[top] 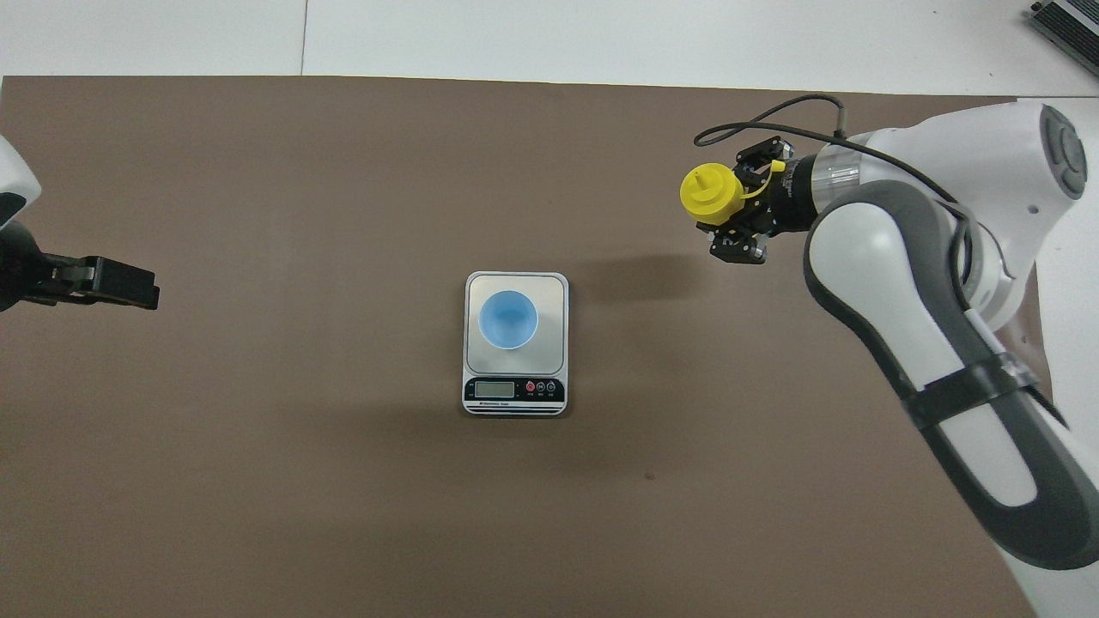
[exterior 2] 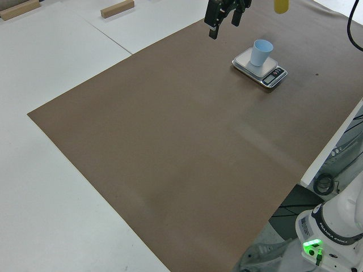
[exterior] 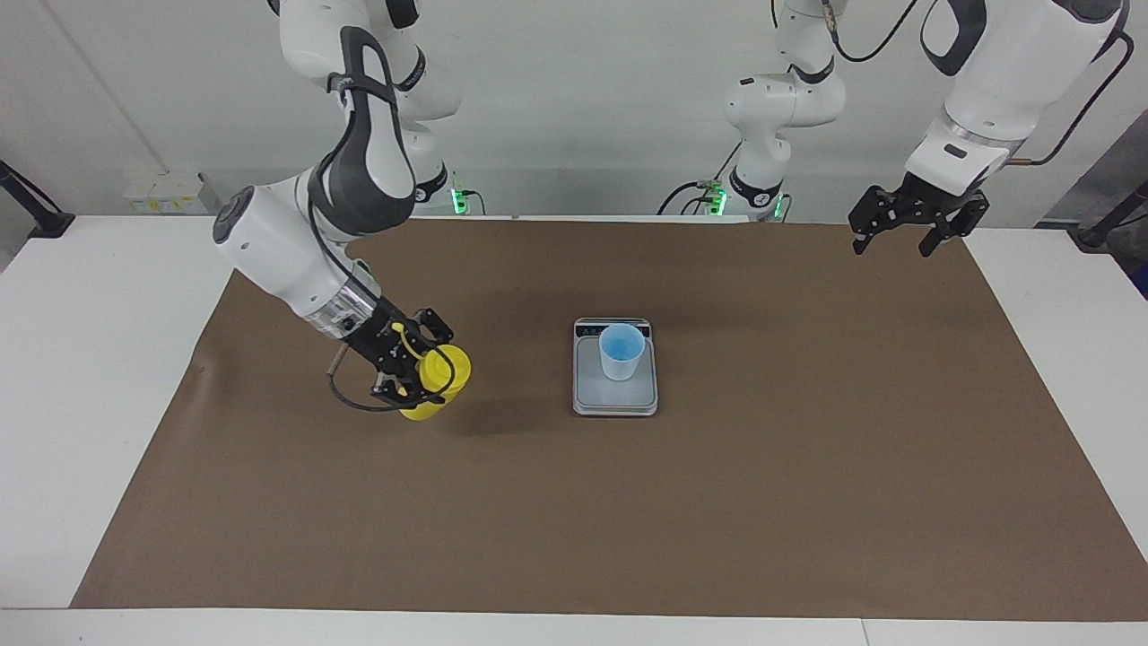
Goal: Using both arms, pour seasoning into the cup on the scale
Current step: 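Turn the yellow bottle upright and carry it back with the right gripper, then lower the yellow bottle to the table and open the right gripper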
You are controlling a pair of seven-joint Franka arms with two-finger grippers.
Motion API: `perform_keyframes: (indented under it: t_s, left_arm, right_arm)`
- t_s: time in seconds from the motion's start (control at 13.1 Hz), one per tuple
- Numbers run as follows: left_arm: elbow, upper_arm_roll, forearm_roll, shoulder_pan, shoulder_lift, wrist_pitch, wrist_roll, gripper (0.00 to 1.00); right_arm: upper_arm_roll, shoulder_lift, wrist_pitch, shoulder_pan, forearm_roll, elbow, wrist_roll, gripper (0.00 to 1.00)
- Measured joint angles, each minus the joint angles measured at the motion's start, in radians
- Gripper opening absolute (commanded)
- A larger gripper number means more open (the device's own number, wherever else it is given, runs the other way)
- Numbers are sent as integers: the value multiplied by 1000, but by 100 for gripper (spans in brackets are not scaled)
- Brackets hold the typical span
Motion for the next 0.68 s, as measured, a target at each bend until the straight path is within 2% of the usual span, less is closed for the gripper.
perform_keyframes:
  t_s: [0.38, 0.68]
  left_arm:
    - [0, 0, 0, 0, 0, 0, 0, 100]
    - [0, 0, 0, 0, 0, 0, 0, 100]
  right_arm:
    - [-1, -17, -127, -129, 149, -64, -151, 0]
    - [-1, -63, -134, -182, 210, -181, -329, 0]
